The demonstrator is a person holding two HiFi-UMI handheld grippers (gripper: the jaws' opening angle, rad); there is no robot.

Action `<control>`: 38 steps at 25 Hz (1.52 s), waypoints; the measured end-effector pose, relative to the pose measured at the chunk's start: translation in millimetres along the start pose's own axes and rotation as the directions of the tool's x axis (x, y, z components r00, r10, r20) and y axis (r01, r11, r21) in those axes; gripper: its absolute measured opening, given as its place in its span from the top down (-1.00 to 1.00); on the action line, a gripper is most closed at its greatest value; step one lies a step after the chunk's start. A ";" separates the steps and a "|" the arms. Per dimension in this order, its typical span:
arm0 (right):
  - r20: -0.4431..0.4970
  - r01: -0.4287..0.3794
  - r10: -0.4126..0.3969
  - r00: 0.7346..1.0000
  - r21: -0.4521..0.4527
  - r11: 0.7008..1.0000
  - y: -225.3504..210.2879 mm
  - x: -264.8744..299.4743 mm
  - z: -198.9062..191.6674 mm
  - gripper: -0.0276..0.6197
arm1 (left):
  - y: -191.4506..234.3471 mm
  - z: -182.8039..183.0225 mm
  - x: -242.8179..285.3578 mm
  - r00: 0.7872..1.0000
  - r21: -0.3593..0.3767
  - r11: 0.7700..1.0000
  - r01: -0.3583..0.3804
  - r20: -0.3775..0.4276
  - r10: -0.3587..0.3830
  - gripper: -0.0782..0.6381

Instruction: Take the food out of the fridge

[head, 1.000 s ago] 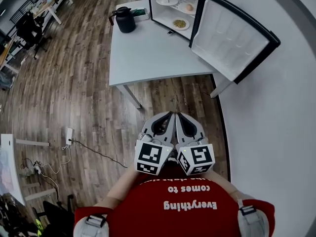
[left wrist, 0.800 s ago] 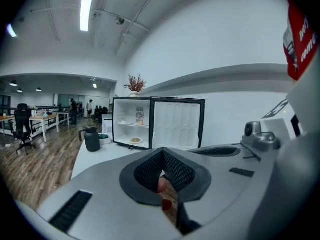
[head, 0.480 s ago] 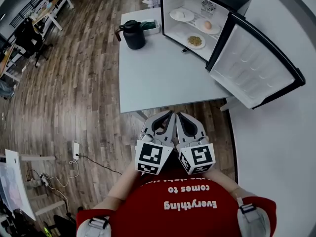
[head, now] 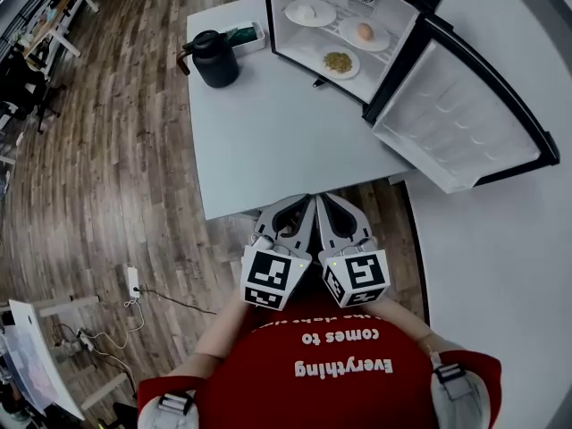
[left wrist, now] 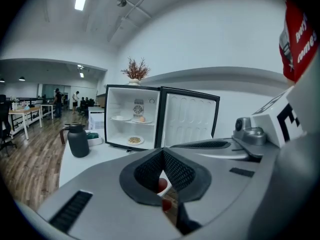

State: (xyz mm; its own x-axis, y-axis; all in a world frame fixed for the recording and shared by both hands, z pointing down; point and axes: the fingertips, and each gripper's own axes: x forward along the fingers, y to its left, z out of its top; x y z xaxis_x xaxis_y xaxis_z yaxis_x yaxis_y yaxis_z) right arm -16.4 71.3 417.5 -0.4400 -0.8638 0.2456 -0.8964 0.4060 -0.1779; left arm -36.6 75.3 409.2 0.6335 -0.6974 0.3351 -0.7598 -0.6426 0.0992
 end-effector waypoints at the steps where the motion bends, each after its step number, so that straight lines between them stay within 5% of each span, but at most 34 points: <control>1: 0.000 0.000 0.000 1.000 -0.001 1.000 -3.0 7.8 2.6 0.87 | 6.2 2.5 5.7 1.000 -0.007 1.000 0.002 0.002 -0.002 0.76; 6: 0.018 -0.014 0.014 1.000 -0.033 0.999 -29.7 56.3 21.6 0.87 | 41.3 18.9 49.2 0.998 -0.130 0.990 0.052 0.024 -0.049 0.76; 10: 0.031 -0.012 0.013 0.999 -0.034 0.999 -54.9 93.8 36.7 0.87 | 68.5 30.3 89.2 0.987 -0.288 0.944 0.162 0.041 -0.157 0.76; 12: 0.036 -0.003 0.004 0.999 -0.038 0.999 -68.5 111.2 43.6 0.87 | 83.2 36.6 112.5 0.975 -0.372 0.902 0.221 0.063 -0.213 0.76; 14: 0.035 0.016 -0.014 0.999 -0.035 0.999 -83.3 125.2 48.9 0.87 | 97.0 41.3 138.5 0.952 -0.509 0.806 0.303 0.114 -0.285 0.76; 19: 0.023 0.076 -0.076 0.997 -0.017 0.997 -120.6 145.2 57.6 0.87 | 126.8 39.9 207.1 0.870 -0.804 0.402 0.437 0.265 -0.416 0.63; 21: 0.006 0.094 -0.094 0.996 -0.013 0.995 -135.3 152.9 55.5 0.87 | 141.0 33.9 232.1 0.868 -0.853 0.303 0.426 0.290 -0.403 0.59; 28: -0.076 0.129 -0.129 0.989 -0.002 0.992 -173.0 184.3 37.9 0.87 | 181.1 -4.7 308.5 0.900 -0.915 0.237 0.328 0.225 -0.374 0.58; 33: -0.120 0.142 -0.139 0.983 0.010 0.990 -190.1 201.9 28.9 0.87 | 202.6 -33.8 360.8 0.918 -0.943 0.223 0.245 0.151 -0.368 0.58; 38: -0.155 0.146 -0.140 0.978 0.030 0.989 -198.2 217.8 16.6 0.87 | 221.8 -51.0 402.9 0.928 -0.969 0.162 0.186 0.120 -0.353 0.48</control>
State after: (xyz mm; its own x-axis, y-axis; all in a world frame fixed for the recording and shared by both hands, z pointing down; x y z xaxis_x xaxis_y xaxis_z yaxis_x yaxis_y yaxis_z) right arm 66.4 -202.2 490.5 -0.3131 -0.8552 0.4130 -0.9491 0.2661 -0.1684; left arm 42.6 -332.0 614.0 0.8734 -0.4586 0.1640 -0.1465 0.0737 0.9865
